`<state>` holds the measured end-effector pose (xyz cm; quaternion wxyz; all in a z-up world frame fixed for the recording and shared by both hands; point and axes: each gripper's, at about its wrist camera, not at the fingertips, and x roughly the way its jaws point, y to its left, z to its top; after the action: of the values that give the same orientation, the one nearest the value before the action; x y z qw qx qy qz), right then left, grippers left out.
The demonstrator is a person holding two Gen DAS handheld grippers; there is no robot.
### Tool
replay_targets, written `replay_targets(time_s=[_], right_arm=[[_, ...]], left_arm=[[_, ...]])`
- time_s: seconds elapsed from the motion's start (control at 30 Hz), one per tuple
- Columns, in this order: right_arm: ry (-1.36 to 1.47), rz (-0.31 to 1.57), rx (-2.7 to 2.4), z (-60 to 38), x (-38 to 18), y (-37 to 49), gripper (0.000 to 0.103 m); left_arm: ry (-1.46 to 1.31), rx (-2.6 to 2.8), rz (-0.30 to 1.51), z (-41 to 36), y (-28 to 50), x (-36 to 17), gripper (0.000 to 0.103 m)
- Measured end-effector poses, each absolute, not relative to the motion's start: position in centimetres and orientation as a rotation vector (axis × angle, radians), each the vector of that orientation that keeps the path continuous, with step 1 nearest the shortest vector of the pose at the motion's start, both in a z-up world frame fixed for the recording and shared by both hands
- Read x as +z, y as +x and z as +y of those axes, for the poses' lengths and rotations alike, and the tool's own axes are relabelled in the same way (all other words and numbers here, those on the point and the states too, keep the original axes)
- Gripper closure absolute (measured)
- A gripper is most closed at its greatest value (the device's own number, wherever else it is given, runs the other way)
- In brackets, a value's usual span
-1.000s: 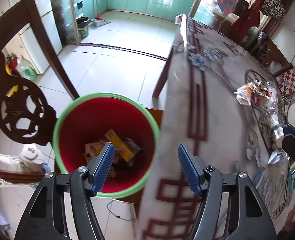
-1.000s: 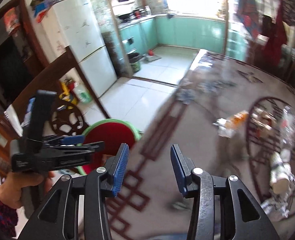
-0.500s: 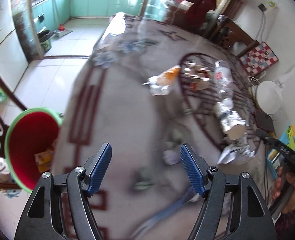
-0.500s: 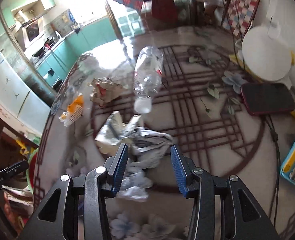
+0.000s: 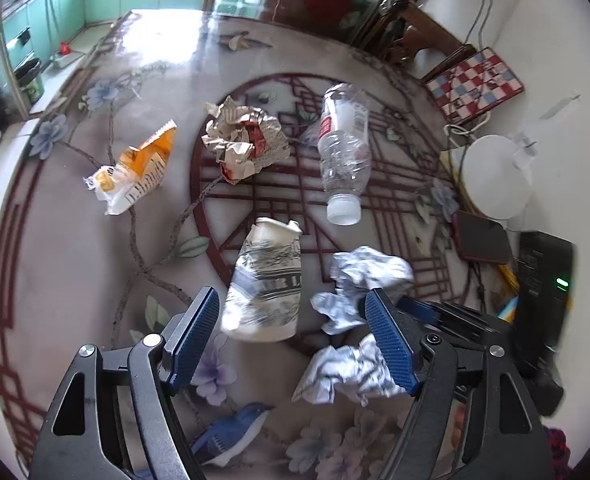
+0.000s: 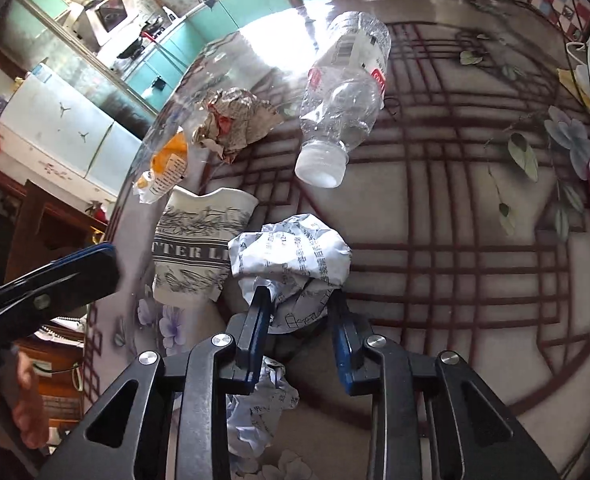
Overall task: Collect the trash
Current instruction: 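Grasp the white paper cup with the left gripper while the right grasps crumpled foil, then carry the paper cup and crumpled foil over the red bin with both grippers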
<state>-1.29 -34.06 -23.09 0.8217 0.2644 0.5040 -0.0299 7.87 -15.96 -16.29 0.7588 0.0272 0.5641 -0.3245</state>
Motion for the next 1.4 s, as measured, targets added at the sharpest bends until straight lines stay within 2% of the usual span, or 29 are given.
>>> replay_targets(time_s=[0.2,0.23,0.3,0.33,0.37,0.47,0.8,1.4], right_arm=[[0.540,1.009,-0.143,-36.2,-21.0,-3.5,0.077],[0.539,1.008,-0.144,-36.3,-20.8,-3.7,0.077],[0.544,1.008,-0.141,-36.6,-20.5,-3.9,0.077],[0.547,1.007,-0.140,-36.5,-20.4,-3.8,0.077],[0.549,1.005,-0.138,-36.5,-20.3,-3.8,0.077],[0.532,0.999,-0.127,-36.1,-20.1,-3.5,0.077],[0.450,0.938,-0.093,-33.7,-17.6,-2.0,0.077],[0.438,0.913,-0.079,-29.6,-15.4,-1.2,0.077]], left_arm=[[0.107,-0.646,1.280,-18.0,8.7,-19.0,0.029],[0.115,-0.634,1.285,-18.2,8.8,-19.4,0.033],[0.129,-0.609,1.289,-18.1,8.8,-19.9,0.057],[0.132,-0.607,1.289,-18.0,8.7,-20.0,0.058],[0.131,-0.610,1.277,-17.9,8.6,-19.9,0.064],[0.145,-0.613,1.250,-17.8,8.5,-19.3,0.068],[0.119,-0.600,1.134,-14.5,7.6,-15.3,0.068],[0.121,-0.598,1.121,-10.8,6.8,-14.2,0.068]])
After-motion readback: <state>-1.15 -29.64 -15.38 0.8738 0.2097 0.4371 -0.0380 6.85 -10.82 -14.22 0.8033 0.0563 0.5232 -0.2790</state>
